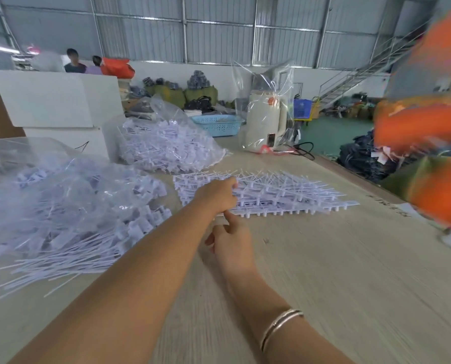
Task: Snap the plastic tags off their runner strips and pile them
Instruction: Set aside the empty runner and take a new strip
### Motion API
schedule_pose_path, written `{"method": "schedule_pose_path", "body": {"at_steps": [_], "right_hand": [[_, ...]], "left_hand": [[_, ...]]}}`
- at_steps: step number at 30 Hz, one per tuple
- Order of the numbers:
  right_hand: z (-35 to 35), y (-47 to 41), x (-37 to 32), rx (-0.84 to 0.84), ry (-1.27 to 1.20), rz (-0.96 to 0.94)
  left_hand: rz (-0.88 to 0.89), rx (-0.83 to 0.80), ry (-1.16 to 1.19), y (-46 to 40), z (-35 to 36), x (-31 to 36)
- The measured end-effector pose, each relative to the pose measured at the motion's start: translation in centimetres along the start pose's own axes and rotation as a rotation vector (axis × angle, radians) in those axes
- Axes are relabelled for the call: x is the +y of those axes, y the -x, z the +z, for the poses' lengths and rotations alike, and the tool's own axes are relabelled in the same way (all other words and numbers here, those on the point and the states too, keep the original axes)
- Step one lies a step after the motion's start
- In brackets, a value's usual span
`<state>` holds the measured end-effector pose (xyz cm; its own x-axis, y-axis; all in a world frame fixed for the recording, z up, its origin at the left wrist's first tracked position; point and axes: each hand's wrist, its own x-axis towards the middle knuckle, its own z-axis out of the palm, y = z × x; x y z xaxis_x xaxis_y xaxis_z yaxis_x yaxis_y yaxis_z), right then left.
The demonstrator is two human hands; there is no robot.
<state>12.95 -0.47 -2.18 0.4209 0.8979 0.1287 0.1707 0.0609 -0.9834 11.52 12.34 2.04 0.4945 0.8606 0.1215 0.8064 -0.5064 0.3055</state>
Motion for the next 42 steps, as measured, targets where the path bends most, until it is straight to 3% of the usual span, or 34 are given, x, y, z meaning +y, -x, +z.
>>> {"method": "schedule_pose_path", "body": {"at_steps": [4, 8, 14, 16, 18, 20, 23, 25, 27, 30, 33, 39, 42], "right_hand": [[-0.1, 0.1, -0.2, -0.008, -0.027, 0.033], [0.0, 0.1, -0.2, 0.016, -0.076, 0.027], [-0.1, 0.1, -0.3, 0.077, -0.104, -0.017], [-0.4, 0.0, -0.5, 0.132, -0.074, -0.067], [-0.9, 0.0, -0.8, 0.181, 0.120, -0.227], [-1.5, -0.5, -0.8, 0.226, 0.492, -0.338], [-2.9, -1.3, -0.3, 0.100, 1.011, -0.104], [-3.6, -1.6, -0.1, 0.038, 1.108, 0.035], [-3.9, -1.5, -0.3, 0.099, 1.109, -0.009], [-3.9, -1.4, -1.2, 0.226, 1.103, -0.228], [-3.7, -0.7, -2.5, 0.200, 1.084, -0.401], [-4.7, 0.6, -5.2, -0.082, 0.773, -0.199], [-6.6, 0.7, -5.8, 0.028, 0.589, -0.173]], "left_hand": [[0.000, 0.201, -0.139, 0.4, -0.1, -0.5], [-0.024, 0.358, -0.043, 1.3, -0.4, -1.3], [-0.146, 0.322, 0.416, 4.0, -0.8, -1.9], [-0.320, 0.211, 0.902, 4.5, -0.9, -1.6], [-0.441, 0.127, 1.380, 5.0, -1.0, -1.1], [-0.493, 0.143, 1.587, 4.9, -0.6, -0.9], [-0.517, 0.156, 1.765, 4.9, 0.3, -0.4], [-0.518, 0.130, 1.845, 4.9, 0.8, -0.2], [-0.542, 0.135, 1.873, 5.1, 1.0, -0.3], [-0.573, 0.192, 1.762, 5.3, 0.3, -0.6], [-0.561, 0.270, 1.576, 5.6, -1.0, -0.8], [-0.520, 0.296, 1.298, 7.3, -4.0, -1.4], [-0.476, 0.342, 1.093, 8.1, -5.0, -2.6]]}}
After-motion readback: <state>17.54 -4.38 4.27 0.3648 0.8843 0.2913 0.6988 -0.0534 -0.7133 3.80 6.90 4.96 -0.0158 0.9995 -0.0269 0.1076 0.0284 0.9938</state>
